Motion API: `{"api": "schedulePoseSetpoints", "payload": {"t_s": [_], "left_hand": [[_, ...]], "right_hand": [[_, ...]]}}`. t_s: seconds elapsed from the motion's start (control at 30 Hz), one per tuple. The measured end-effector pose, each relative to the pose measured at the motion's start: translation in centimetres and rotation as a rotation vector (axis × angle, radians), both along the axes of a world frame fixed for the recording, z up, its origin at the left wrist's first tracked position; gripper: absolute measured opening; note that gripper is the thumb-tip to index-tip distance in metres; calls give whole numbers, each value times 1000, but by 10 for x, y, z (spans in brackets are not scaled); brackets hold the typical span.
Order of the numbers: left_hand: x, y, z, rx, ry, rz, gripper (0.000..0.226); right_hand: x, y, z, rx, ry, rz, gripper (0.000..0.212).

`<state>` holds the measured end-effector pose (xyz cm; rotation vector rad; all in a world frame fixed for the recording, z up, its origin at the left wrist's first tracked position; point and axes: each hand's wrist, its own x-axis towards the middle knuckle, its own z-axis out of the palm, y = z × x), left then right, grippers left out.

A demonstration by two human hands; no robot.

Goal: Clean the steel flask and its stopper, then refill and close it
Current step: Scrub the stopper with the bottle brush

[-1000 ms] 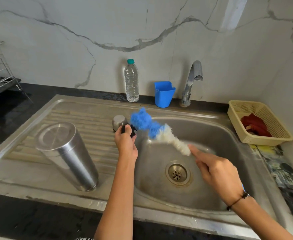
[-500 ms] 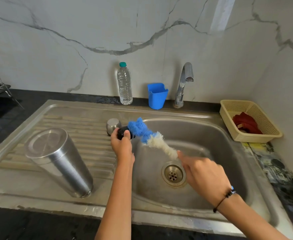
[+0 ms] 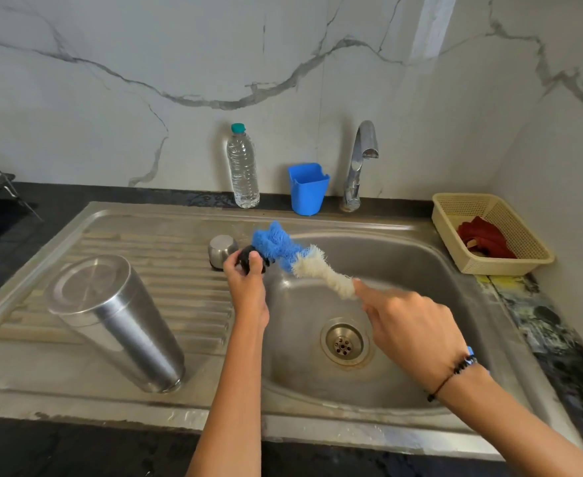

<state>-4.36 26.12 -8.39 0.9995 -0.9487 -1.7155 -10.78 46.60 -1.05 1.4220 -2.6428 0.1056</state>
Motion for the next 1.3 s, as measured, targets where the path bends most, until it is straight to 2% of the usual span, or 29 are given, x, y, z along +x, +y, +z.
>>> {"api": "schedulePoseSetpoints", "payload": {"t_s": [0.2,0.43,0.7,0.8,0.9,1.03,1.3], "left_hand": [[1,-3,-7,18,-28,-95,11],[1,3,7,94,148,-125,29],[-2,2,-5,385,406,-203,28],[-9,5,-7,378,425,-138,26],[-9,1,-10,384,417,-62,38],[-9,5,-2,311,406,-140,24],[-6,3,-7,286,386,-69,41]], "right_hand": [[8,8,11,56,56,2,52],[-2,-11,10,54,95,6,53],[12,4,13,68,89,20,53],[15,7,12,84,87,17,53],[22,10,11,110,73,22,52],[11,5,8,96,81,-41,54],[18,17,11,103,85,-6,48]]}}
